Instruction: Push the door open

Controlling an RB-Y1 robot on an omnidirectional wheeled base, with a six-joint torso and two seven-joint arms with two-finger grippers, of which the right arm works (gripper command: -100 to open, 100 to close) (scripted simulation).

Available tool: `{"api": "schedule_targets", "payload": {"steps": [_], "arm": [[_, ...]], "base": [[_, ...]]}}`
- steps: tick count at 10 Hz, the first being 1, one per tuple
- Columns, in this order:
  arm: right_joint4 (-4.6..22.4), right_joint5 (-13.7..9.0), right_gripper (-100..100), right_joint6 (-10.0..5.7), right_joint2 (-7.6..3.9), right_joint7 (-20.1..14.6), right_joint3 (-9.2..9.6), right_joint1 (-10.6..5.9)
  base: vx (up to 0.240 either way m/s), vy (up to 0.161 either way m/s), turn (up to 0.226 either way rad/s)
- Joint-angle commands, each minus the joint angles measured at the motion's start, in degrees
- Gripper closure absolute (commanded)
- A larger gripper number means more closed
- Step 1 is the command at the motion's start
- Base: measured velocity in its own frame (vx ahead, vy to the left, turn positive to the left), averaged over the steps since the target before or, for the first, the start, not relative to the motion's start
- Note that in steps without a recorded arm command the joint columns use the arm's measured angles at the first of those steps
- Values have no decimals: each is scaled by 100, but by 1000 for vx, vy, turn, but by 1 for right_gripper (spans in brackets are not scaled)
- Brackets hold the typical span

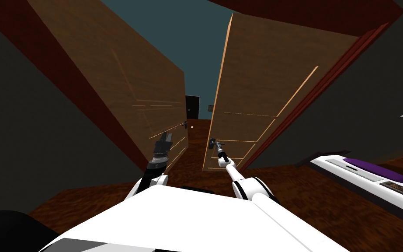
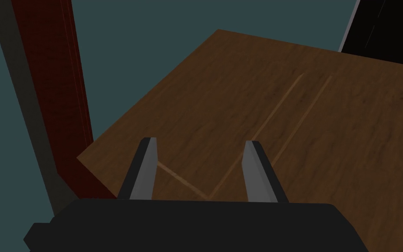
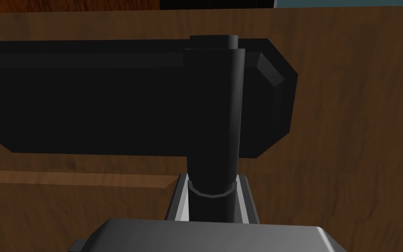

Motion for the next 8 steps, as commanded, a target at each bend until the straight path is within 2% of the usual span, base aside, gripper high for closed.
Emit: {"api": "schedule_targets", "payload": {"steps": [1, 2, 4, 6, 8], "arm": [[-161, -11, 100, 62, -36, 32, -40, 43], [-138, -51, 100, 68, -35, 129, -161, 38], [-138, -51, 100, 68, -35, 129, -161, 38], [-101, -51, 100, 68, -35, 129, -161, 38], [-112, -96, 100, 76, -35, 239, -298, 33]], "base": [[51, 19, 1], [121, 69, -74], [98, 58, -39], [8, -1, 12], [110, 70, -67]]}}
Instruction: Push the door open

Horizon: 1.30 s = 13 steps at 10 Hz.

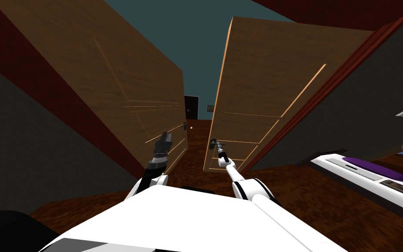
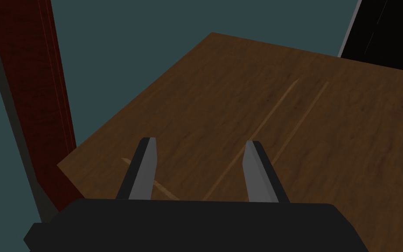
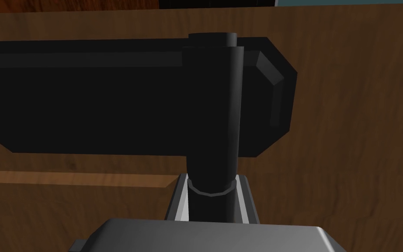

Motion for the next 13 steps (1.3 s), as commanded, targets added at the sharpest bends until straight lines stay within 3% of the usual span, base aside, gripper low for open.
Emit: {"api": "schedule_targets", "payload": {"steps": [1, 2, 5, 7, 8, 13], "arm": [[4, -48, 100, -36, -84, 71, -139, -45], [4, -48, 100, -36, -84, 71, -139, -45], [48, -124, 100, -24, -83, 256, -369, -55], [48, -124, 100, -24, -83, 256, -369, -55], [77, -175, 100, -16, -83, 382, -525, -61], [188, -238, 100, -6, -82, 536, -716, -68]], "base": [[160, 102, -91], [118, 74, -45], [168, 97, -71], [80, 54, -31], [112, 69, -89], [125, 93, -69]]}}
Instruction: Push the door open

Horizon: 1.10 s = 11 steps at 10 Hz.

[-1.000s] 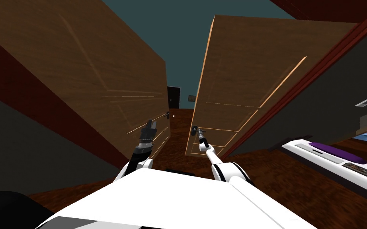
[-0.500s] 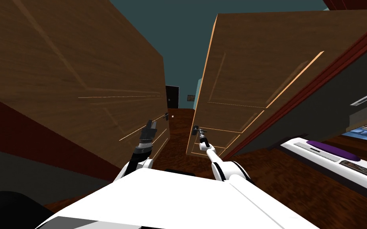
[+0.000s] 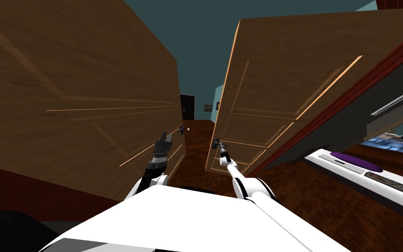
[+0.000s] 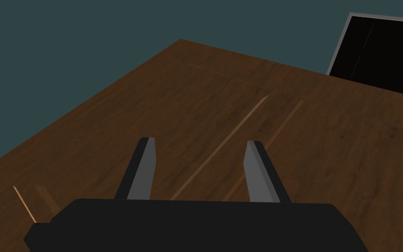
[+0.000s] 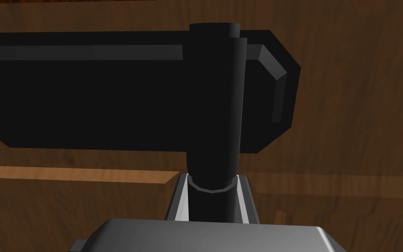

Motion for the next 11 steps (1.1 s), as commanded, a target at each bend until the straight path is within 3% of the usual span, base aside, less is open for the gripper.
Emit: {"api": "schedule_targets", "payload": {"steps": [1, 2, 5, 6, 8, 11], "arm": [[-266, -9, 100, 122, -57, 21, -33, 98], [-245, -45, 100, 128, -57, 108, -141, 94], [-245, -45, 100, 128, -57, 108, -141, 94], [-220, -89, 100, 135, -56, 215, -274, 88], [-218, -89, 100, 135, -56, 215, -274, 88], [-184, -151, 100, 145, -56, 369, -465, 81]], "base": [[56, 38, -16], [114, 64, -53], [56, 39, -24], [97, 85, -71], [95, 81, -64], [152, 93, -72]]}}
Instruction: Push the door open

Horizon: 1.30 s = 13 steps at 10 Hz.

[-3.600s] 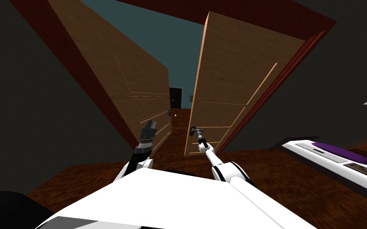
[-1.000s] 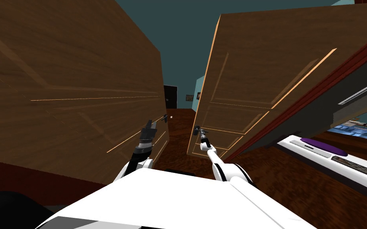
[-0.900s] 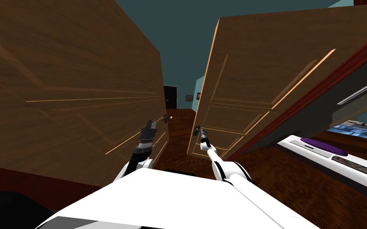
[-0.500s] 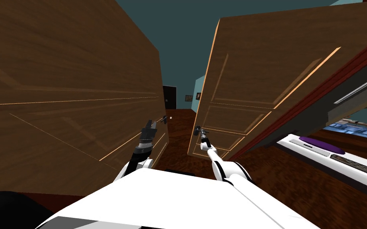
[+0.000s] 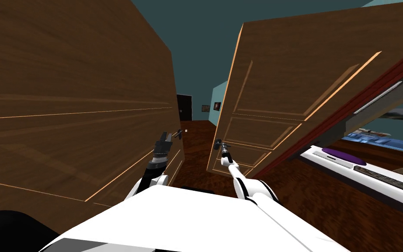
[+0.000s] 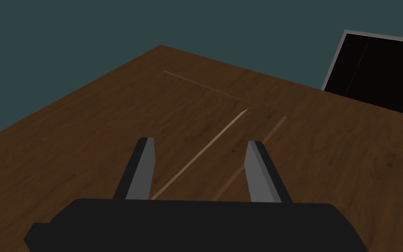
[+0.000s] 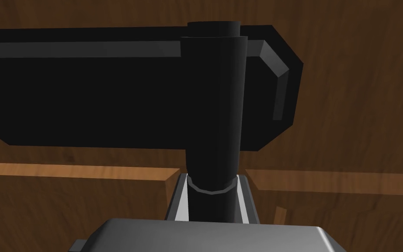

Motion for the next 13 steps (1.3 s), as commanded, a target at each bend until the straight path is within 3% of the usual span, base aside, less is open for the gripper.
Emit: {"api": "schedule_targets", "payload": {"steps": [1, 4, 5, 9, 13], "arm": [[-127, -31, 100, 45, -11, 86, -97, 13], [-175, -53, 100, 98, -9, 155, -171, 59], [-151, -115, 100, 31, 15, 336, -320, 17], [-116, -198, 100, -56, 80, 599, -522, -36], [-45, -365, 100, -231, 230, 1132, -929, -145]], "base": [[135, 81, -50], [128, 83, -64], [105, -2, -72], [163, -7, -41], [183, 1, -71]]}}
